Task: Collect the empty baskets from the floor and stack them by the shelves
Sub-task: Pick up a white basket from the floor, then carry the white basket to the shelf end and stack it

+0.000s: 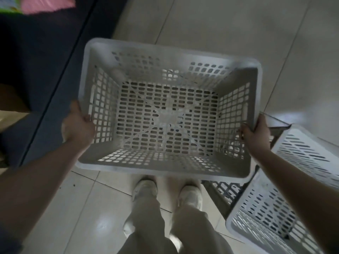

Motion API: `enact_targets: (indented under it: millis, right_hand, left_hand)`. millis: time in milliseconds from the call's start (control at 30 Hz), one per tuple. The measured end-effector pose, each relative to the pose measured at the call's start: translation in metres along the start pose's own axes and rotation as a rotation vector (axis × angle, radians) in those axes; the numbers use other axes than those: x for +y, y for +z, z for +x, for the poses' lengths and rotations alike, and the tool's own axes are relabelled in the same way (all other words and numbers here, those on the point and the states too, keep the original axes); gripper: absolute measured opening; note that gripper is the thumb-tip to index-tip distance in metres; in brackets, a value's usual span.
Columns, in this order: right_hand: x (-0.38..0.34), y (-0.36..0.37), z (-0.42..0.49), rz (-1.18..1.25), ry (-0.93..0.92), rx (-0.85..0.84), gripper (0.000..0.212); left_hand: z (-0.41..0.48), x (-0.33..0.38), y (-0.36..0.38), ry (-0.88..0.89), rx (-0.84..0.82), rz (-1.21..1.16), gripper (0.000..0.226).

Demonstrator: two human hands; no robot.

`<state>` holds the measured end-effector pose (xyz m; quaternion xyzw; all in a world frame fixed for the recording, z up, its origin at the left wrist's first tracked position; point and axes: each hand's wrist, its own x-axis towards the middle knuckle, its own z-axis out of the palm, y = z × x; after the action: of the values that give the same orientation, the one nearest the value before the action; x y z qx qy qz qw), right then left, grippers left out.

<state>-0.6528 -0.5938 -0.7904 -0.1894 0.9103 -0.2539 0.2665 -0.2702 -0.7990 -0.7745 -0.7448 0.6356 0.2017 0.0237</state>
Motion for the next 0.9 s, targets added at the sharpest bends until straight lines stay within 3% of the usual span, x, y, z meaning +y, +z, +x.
enact_targets:
  millis: [167, 333, 533, 700, 900]
  right_hand:
    - [-0.028, -0.033, -0.046, 0.013, 0.062, 0.011, 0.014]
    - [-0.095, -0.095, -0.085, 0.007, -0.001, 0.027, 0.022]
    - [-0.183, -0.205, -0.137, 0.001, 0.008, 0.009, 0.025]
    - [-0.255, -0.313, -0.191, 0.002, -0.047, 0.069, 0.026]
    - [-0.297, -0.422, -0.254, 0.03, -0.141, 0.119, 0.025]
  left_hand:
    - [-0.034, 0.001, -0.071, 0.022, 0.016, -0.024, 0.036]
    - [-0.055, 0.022, -0.178, 0.1, 0.05, -0.031, 0.045]
    - [-0.1, 0.053, -0.312, 0.116, 0.046, 0.036, 0.039]
    - [-0.151, 0.08, -0.423, 0.142, 0.012, -0.075, 0.056]
    - [-0.229, 0.097, -0.528, 0.189, 0.109, -0.08, 0.038]
